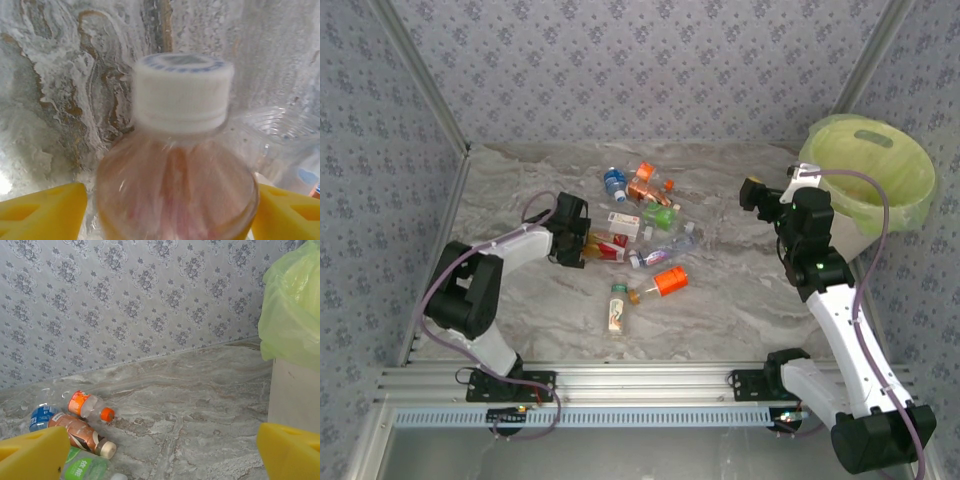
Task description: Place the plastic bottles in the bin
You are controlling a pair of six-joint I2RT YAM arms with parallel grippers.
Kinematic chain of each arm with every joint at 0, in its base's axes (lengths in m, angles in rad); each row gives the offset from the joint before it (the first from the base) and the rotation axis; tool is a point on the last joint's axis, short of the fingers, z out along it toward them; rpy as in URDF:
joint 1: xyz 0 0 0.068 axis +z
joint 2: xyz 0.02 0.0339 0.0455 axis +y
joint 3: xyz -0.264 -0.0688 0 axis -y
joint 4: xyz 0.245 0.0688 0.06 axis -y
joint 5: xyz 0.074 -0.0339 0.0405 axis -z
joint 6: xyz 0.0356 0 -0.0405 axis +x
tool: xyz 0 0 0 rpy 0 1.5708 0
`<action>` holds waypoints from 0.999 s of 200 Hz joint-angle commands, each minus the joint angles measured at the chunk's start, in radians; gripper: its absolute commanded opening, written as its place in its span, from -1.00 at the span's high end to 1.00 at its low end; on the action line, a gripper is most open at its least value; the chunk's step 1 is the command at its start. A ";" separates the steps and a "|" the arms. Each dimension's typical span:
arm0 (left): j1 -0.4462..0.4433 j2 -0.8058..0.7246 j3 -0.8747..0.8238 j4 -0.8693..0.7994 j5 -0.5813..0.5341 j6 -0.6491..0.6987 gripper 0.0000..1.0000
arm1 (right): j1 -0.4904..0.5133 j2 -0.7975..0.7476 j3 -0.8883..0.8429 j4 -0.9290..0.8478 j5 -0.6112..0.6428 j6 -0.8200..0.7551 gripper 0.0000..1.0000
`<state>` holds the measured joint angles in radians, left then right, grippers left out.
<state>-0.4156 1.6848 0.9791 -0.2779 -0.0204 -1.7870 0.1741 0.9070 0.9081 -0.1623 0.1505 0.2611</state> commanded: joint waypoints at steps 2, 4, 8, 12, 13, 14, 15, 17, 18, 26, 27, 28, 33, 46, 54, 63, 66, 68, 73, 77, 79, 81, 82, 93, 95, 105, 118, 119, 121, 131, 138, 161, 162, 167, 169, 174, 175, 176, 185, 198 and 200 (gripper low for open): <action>-0.008 0.016 0.021 0.005 0.009 -0.009 -0.52 | 0.010 -0.001 0.040 -0.025 0.027 -0.019 -0.96; -0.007 0.016 0.019 0.006 0.008 -0.010 -0.51 | 0.010 -0.001 0.041 -0.025 0.027 -0.019 -0.96; -0.008 0.016 0.014 0.008 0.005 -0.012 -0.47 | 0.010 -0.001 0.041 -0.026 0.027 -0.020 -0.96; -0.007 0.015 0.008 0.011 0.001 -0.013 -0.42 | 0.011 -0.001 0.040 -0.026 0.028 -0.020 -0.96; -0.007 0.015 0.007 0.011 0.000 -0.013 -0.41 | 0.010 0.000 0.040 -0.026 0.029 -0.020 -0.96; -0.007 0.015 0.005 0.012 -0.001 -0.014 -0.40 | 0.010 0.000 0.040 -0.026 0.028 -0.020 -0.96; -0.007 0.015 0.003 0.013 -0.003 -0.014 -0.39 | 0.011 0.000 0.041 -0.025 0.028 -0.020 -0.96; -0.007 0.014 0.002 0.016 -0.006 -0.015 -0.36 | 0.010 0.000 0.040 -0.025 0.028 -0.020 -0.96; -0.008 0.014 0.000 0.017 -0.006 -0.015 -0.35 | 0.011 0.001 0.041 -0.026 0.028 -0.020 -0.96; -0.007 0.010 -0.013 0.035 -0.020 -0.011 -0.27 | 0.012 0.001 0.041 -0.025 0.029 -0.020 -0.96; -0.007 0.010 -0.015 0.038 -0.021 -0.010 -0.27 | 0.012 0.001 0.040 -0.024 0.030 -0.020 -0.96; -0.006 0.010 -0.016 0.040 -0.023 -0.009 -0.26 | 0.012 0.001 0.040 -0.024 0.030 -0.020 -0.96; -0.005 0.008 -0.022 0.050 -0.027 -0.005 -0.21 | 0.014 0.000 0.039 -0.022 0.033 -0.021 -0.96; 0.000 0.002 -0.042 0.083 -0.040 0.005 -0.11 | 0.015 0.000 0.034 -0.013 0.043 -0.026 -0.96; 0.005 -0.003 -0.052 0.104 -0.048 0.018 -0.06 | 0.015 0.000 0.031 -0.010 0.047 -0.029 -0.96; 0.010 -0.008 -0.060 0.124 -0.056 0.039 -0.01 | 0.017 0.001 0.029 -0.007 0.050 -0.031 -0.96; 0.014 -0.011 -0.062 0.129 -0.056 0.047 0.00 | 0.016 0.001 0.029 -0.005 0.049 -0.031 -0.96; 0.015 -0.012 -0.065 0.132 -0.056 0.052 0.01 | 0.017 0.001 0.028 -0.004 0.049 -0.032 -0.96; 0.019 -0.016 -0.067 0.137 -0.055 0.064 0.01 | 0.018 0.001 0.028 -0.003 0.048 -0.033 -0.96; 0.022 -0.021 -0.069 0.138 -0.053 0.072 0.02 | 0.016 0.001 0.025 -0.002 0.046 -0.033 -0.96; 0.023 -0.024 -0.071 0.139 -0.052 0.075 0.02 | 0.016 0.002 0.024 -0.002 0.045 -0.033 -0.96; 0.024 -0.027 -0.072 0.140 -0.052 0.079 0.02 | 0.017 0.004 0.024 -0.002 0.044 -0.033 -0.96; 0.024 -0.028 -0.072 0.141 -0.052 0.081 0.02 | 0.018 0.003 0.025 -0.001 0.043 -0.033 -0.96; 0.027 -0.049 -0.078 0.146 -0.055 0.113 0.05 | 0.019 0.007 0.022 0.003 0.029 -0.034 -0.96; 0.027 -0.054 -0.079 0.145 -0.055 0.117 0.05 | 0.019 0.006 0.022 0.003 0.026 -0.034 -0.96; 0.026 -0.080 -0.087 0.148 -0.057 0.152 0.06 | 0.022 0.009 0.023 0.004 0.004 -0.036 -0.97; 0.025 -0.116 -0.100 0.183 -0.046 0.233 0.04 | 0.026 0.014 0.023 0.001 -0.017 -0.034 -0.98; 0.025 -0.118 -0.102 0.185 -0.044 0.241 0.04 | 0.026 0.014 0.024 0.001 -0.018 -0.034 -0.98; 0.025 -0.125 -0.102 0.190 -0.040 0.262 0.04 | 0.027 0.015 0.023 0.001 -0.019 -0.033 -0.98; 0.025 -0.152 -0.096 0.189 -0.027 0.357 0.02 | 0.031 0.017 0.022 0.000 -0.031 -0.027 -0.98; 0.025 -0.175 -0.091 0.175 -0.024 0.414 0.02 | 0.033 0.020 0.019 0.001 -0.039 -0.024 -0.99; 0.027 -0.252 -0.083 0.144 -0.063 0.584 0.02 | 0.039 0.029 0.011 0.010 -0.071 0.003 -1.00; 0.027 -0.254 -0.082 0.143 -0.064 0.590 0.02 | 0.040 0.030 0.009 0.010 -0.074 0.004 -1.00; 0.028 -0.270 -0.078 0.140 -0.073 0.624 0.01 | 0.041 0.034 0.007 0.015 -0.090 0.006 -1.00; 0.028 -0.275 -0.075 0.139 -0.074 0.639 0.01 | 0.042 0.037 0.006 0.016 -0.097 0.007 -1.00; 0.029 -0.287 -0.068 0.138 -0.076 0.673 0.01 | 0.045 0.042 0.007 0.019 -0.111 0.007 -1.00; 0.030 -0.290 -0.066 0.138 -0.076 0.680 0.01 | 0.045 0.042 0.007 0.019 -0.112 0.007 -1.00; 0.030 -0.293 -0.064 0.138 -0.077 0.686 0.00 | 0.046 0.043 0.007 0.020 -0.115 0.007 -1.00; 0.031 -0.308 -0.044 0.142 -0.067 0.752 -0.01 | 0.051 0.057 0.015 0.022 -0.147 -0.003 -1.00; 0.031 -0.319 -0.006 0.153 -0.033 0.842 -0.01 | 0.062 0.079 0.029 0.024 -0.195 -0.027 -1.00; 0.031 -0.319 -0.001 0.155 -0.026 0.853 -0.01 | 0.064 0.082 0.033 0.023 -0.203 -0.032 -1.00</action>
<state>-0.3920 1.4002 0.8982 -0.1322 -0.0677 -1.1847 0.2173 0.9581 0.9150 -0.1600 0.0532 0.2493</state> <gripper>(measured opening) 0.560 0.998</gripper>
